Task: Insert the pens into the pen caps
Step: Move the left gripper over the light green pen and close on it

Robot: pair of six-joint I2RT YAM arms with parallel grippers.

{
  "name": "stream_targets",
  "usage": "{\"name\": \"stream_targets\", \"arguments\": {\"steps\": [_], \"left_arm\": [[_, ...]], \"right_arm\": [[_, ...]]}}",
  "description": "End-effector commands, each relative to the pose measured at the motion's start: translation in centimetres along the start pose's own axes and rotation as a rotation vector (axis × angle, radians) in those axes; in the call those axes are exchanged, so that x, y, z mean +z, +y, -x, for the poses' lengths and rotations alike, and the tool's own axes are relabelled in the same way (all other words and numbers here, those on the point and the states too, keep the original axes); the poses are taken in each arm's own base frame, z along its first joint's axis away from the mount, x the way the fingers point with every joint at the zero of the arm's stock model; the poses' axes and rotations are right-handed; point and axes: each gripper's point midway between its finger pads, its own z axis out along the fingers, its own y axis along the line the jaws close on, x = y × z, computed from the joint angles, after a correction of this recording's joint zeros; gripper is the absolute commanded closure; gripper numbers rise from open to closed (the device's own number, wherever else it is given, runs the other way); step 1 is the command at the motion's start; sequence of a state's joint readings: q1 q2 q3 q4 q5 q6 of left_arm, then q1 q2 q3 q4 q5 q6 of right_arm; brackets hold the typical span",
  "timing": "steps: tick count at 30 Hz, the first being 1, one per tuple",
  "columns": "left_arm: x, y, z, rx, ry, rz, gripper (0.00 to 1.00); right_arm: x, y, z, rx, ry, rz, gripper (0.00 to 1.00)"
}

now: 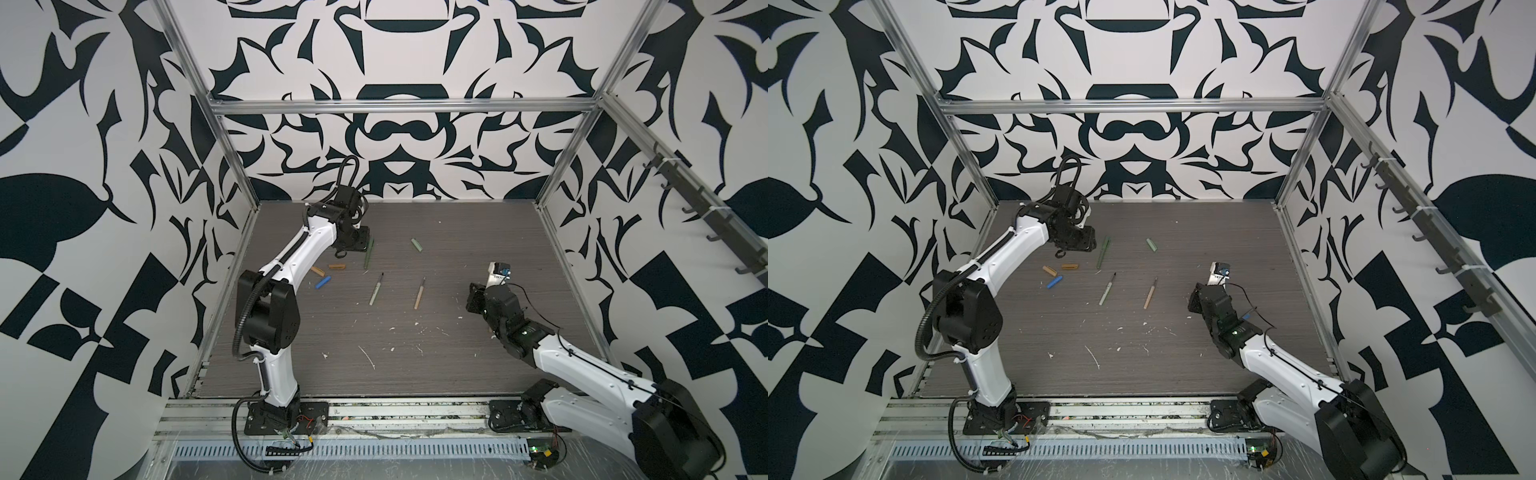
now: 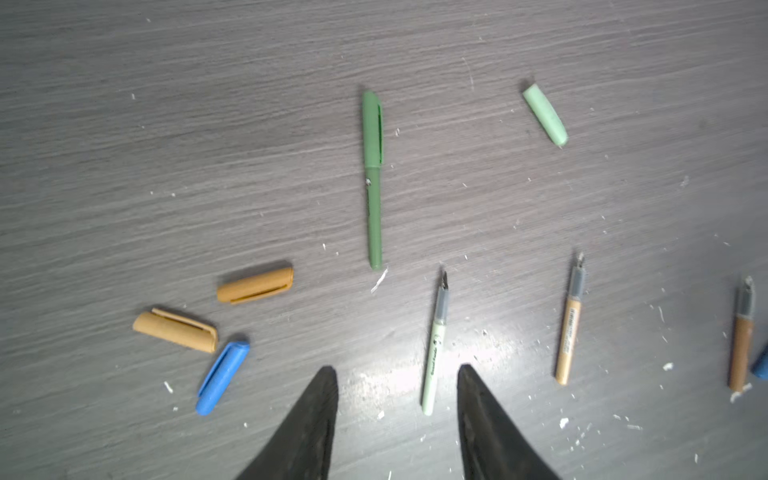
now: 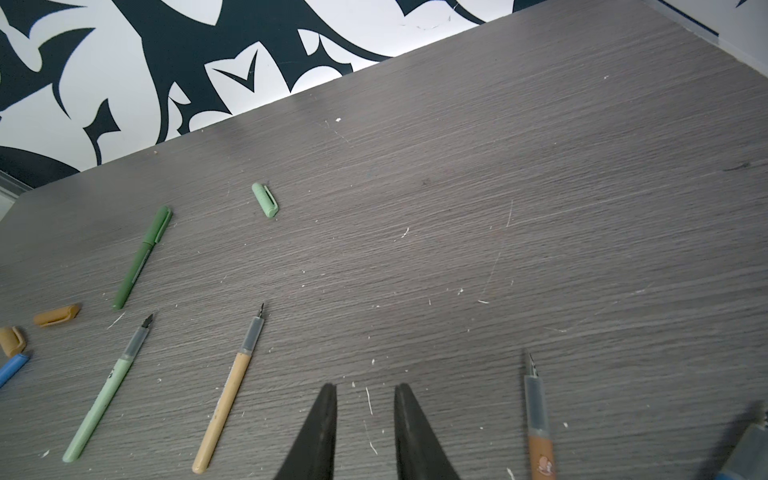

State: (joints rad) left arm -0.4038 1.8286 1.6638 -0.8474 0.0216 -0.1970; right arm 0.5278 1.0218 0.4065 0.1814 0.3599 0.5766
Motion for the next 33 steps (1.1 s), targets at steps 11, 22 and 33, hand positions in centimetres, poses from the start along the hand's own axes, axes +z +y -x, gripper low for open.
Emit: {"name": "stream_targets", "arguments": {"steps": [11, 22, 33], "left_arm": [[-2.3, -3.4, -6.0, -0.069, -0.154, -0.148, 0.55], [3.8, -1.6, -11.7, -0.083, 0.255, -0.021, 0.64], [7.5, -3.9, -12.7, 0.12, 0.355, 0.069, 0.65]], "right_arm": [[1.9, 3.3, 0.3, -0.035, 0.021, 0.063, 0.8], [1.9, 4.0, -0.2, -0.081, 0.073, 0.066, 0.81], [2.0, 4.1, -0.4, -0.085, 0.081, 0.07, 0.81]]}}
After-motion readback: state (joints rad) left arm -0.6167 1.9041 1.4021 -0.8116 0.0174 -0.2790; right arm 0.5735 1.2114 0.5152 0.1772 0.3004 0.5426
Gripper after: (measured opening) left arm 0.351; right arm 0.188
